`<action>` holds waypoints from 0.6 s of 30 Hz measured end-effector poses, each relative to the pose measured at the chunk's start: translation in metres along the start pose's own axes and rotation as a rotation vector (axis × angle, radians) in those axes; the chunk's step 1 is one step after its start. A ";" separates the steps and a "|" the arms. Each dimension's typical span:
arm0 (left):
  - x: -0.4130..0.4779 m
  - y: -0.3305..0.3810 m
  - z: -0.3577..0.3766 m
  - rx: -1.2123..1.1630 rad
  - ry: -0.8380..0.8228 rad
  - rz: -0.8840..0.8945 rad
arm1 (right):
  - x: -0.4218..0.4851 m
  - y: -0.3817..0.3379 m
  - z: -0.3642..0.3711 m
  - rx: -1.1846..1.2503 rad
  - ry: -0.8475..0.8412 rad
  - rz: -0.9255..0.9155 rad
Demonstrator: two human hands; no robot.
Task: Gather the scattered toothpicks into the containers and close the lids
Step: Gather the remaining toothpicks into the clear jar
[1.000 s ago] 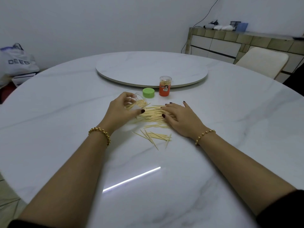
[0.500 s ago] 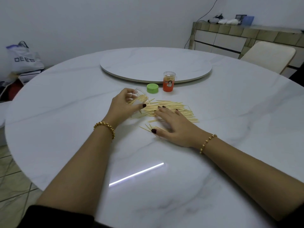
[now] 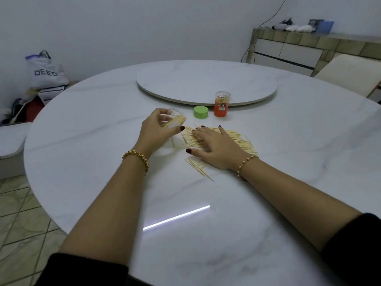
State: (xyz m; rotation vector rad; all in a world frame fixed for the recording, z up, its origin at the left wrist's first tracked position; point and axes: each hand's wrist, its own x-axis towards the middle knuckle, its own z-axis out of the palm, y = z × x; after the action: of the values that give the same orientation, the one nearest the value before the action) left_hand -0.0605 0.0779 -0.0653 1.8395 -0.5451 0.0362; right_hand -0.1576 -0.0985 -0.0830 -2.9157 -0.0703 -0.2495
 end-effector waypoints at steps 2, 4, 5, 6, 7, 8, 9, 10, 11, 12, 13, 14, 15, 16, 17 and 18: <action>0.001 -0.001 -0.002 -0.006 0.016 -0.010 | 0.009 -0.001 0.001 -0.019 0.014 -0.004; 0.001 -0.001 -0.003 -0.019 0.019 -0.019 | 0.017 -0.001 0.002 -0.031 0.053 -0.005; 0.001 -0.001 -0.003 -0.021 0.017 -0.021 | 0.019 -0.001 0.002 -0.035 0.081 -0.003; 0.001 -0.001 -0.003 -0.018 0.016 -0.022 | 0.021 0.000 0.002 -0.037 0.114 -0.002; 0.001 0.000 -0.003 -0.014 0.015 -0.021 | 0.023 0.001 0.003 -0.037 0.149 0.000; 0.001 0.000 -0.002 -0.008 0.014 -0.018 | 0.024 0.002 0.003 -0.033 0.180 0.002; 0.000 0.001 -0.002 -0.003 0.012 -0.014 | 0.025 0.004 0.004 -0.027 0.206 0.004; 0.000 0.002 -0.002 0.002 0.009 -0.011 | 0.026 0.005 0.005 -0.024 0.229 0.005; 0.000 0.003 -0.001 0.004 0.008 -0.009 | 0.027 0.006 0.006 -0.024 0.250 0.005; 0.000 0.003 -0.001 0.002 0.006 -0.009 | 0.027 0.008 0.008 -0.024 0.274 0.006; -0.001 0.003 0.000 -0.003 0.004 -0.009 | 0.028 0.009 0.009 -0.023 0.299 0.006; -0.001 0.003 0.001 -0.004 0.002 -0.009 | 0.029 0.011 0.009 -0.019 0.321 0.008; -0.001 0.003 0.001 0.003 0.000 -0.008 | 0.029 0.012 0.010 -0.011 0.338 0.008; -0.001 0.003 0.002 0.013 -0.004 -0.008 | 0.029 0.013 0.010 0.000 0.352 0.008; -0.001 0.003 0.002 0.022 -0.009 -0.009 | 0.029 0.013 0.009 0.013 0.365 0.009; -0.001 0.003 0.002 0.024 -0.012 -0.010 | 0.030 0.013 0.009 0.024 0.374 0.009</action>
State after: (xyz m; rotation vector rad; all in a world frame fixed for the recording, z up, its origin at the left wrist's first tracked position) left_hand -0.0635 0.0754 -0.0636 1.8665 -0.5464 0.0248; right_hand -0.1262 -0.1083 -0.0894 -2.7909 -0.0011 -0.7789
